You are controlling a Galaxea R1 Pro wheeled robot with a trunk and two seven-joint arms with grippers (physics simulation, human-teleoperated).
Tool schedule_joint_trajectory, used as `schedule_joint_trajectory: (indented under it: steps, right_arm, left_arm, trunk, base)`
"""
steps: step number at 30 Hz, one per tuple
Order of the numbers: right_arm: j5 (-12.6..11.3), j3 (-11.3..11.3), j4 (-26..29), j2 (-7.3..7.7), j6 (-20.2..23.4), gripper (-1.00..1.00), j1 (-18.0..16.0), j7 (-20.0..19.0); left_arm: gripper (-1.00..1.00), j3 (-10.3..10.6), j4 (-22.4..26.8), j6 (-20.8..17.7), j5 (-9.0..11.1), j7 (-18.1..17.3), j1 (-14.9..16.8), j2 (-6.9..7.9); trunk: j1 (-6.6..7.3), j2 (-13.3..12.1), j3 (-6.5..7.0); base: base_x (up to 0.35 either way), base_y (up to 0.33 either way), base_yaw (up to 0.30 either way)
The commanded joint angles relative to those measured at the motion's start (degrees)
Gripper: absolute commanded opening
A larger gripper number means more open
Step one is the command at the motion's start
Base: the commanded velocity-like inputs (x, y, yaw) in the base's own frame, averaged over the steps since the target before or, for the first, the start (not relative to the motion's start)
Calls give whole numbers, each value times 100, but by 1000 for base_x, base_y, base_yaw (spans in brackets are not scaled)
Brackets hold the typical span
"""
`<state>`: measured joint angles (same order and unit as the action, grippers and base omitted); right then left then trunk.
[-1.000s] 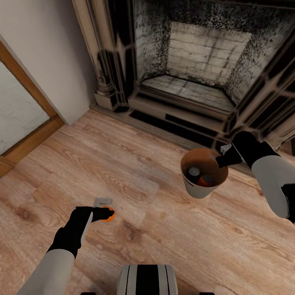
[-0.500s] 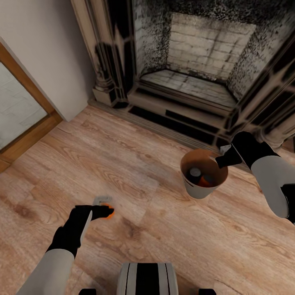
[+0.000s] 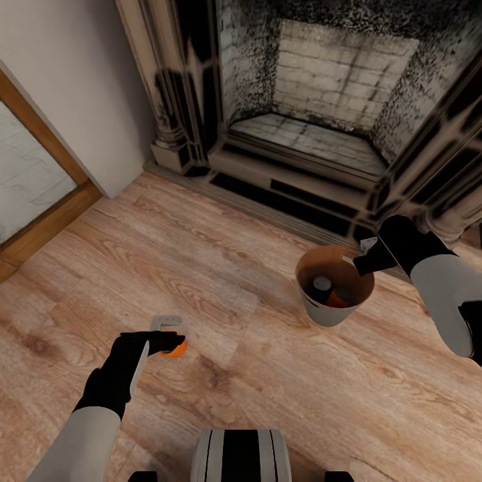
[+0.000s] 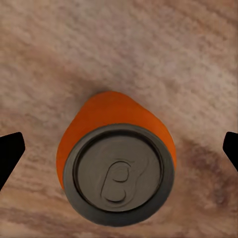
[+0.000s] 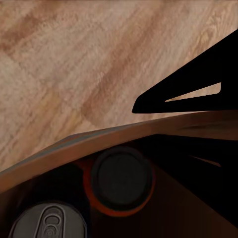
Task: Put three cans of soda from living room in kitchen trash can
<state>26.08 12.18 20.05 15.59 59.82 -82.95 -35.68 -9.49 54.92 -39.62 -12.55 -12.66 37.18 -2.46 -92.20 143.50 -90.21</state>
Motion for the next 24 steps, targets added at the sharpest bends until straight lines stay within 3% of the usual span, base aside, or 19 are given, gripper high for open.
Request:
schedule_joint_trajectory:
  steps: [1,11,21,24]
  right_arm:
    - [-51,-8,-1,-1,18,-100,-2,-18]
    - [-51,-5,-1,-8,18,-100,-2,-18]
    - [-51,4,-1,8,18,-100,-2,-18]
    - [-51,4,-1,11,18,-100,-2,-18]
  left_arm:
    - [100,0,0,0,1,0,0,0]
    - [100,8,-59,-1,-2,1,0,0]
    - [100,9,-56,-1,7,1,0,0]
    - [100,9,-59,-1,5,1,2,0]
  trunk:
    - [1,0,0]
    - [-23,12,-233]
    - [-23,12,-255]
    - [-30,16,-322]
  base:
    - [0,0,0]
    - [0,0,0]
    - [0,0,0]
    - [0,0,0]
